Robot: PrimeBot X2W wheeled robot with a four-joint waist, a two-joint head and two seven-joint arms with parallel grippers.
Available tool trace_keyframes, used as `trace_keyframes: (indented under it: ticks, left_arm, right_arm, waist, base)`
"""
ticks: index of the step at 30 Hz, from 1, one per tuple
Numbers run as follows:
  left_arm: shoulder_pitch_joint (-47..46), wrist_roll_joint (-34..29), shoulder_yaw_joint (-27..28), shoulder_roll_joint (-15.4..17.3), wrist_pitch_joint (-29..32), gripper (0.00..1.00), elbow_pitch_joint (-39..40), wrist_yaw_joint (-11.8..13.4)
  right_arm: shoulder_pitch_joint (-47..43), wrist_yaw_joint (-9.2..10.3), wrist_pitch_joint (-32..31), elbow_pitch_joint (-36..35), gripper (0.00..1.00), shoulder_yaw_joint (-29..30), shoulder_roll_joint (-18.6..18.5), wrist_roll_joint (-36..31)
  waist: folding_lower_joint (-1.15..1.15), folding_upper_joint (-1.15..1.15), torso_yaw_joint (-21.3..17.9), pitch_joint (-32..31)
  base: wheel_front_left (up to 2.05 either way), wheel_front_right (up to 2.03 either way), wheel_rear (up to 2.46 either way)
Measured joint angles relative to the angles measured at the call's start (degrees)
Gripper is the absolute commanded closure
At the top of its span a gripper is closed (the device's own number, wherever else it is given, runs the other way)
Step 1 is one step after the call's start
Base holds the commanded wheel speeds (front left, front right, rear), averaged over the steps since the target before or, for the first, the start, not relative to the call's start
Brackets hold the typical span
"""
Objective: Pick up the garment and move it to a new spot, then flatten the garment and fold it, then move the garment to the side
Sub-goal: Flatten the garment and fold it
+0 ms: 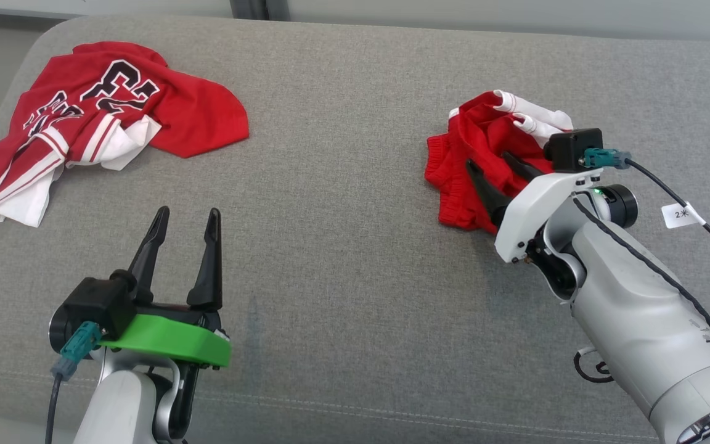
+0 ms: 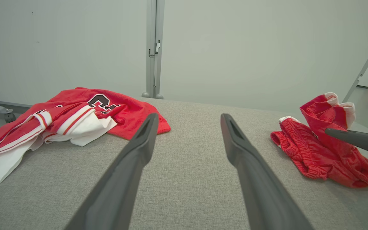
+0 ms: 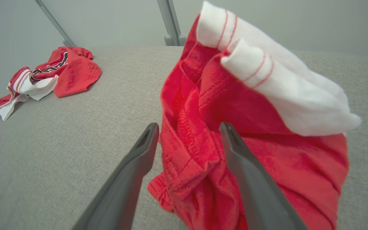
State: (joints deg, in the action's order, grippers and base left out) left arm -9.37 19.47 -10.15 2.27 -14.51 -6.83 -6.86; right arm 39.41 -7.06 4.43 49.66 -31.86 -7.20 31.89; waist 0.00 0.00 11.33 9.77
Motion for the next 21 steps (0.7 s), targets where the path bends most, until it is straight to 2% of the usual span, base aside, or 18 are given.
trace_keyframes:
  ticks: [8,14,21]
  left_arm:
    - [0.15,0.00,0.66,0.00,0.00,0.00,0.13,0.07]
    - [1.59,-0.03,1.44,0.00,0.00,0.00,0.52,0.18]
    - [1.88,-0.11,1.37,0.00,0.00,0.00,1.27,0.18]
  right_arm:
    - [-0.09,0.00,0.67,-2.46,0.00,-1.56,-0.54,2.37]
    - [-1.58,0.00,4.43,-6.26,0.00,0.85,-1.65,6.48]
    - [-4.04,0.00,6.50,-7.55,0.00,2.98,-4.53,7.71]
  waist:
    - [0.00,0.00,-0.84,-0.42]
    - [0.00,0.00,-2.35,-1.13]
    - [0.00,0.00,-4.04,-0.66]
  base:
    - [0.00,0.00,0.00]
    - [0.00,0.00,0.00]
    - [0.00,0.00,0.00]
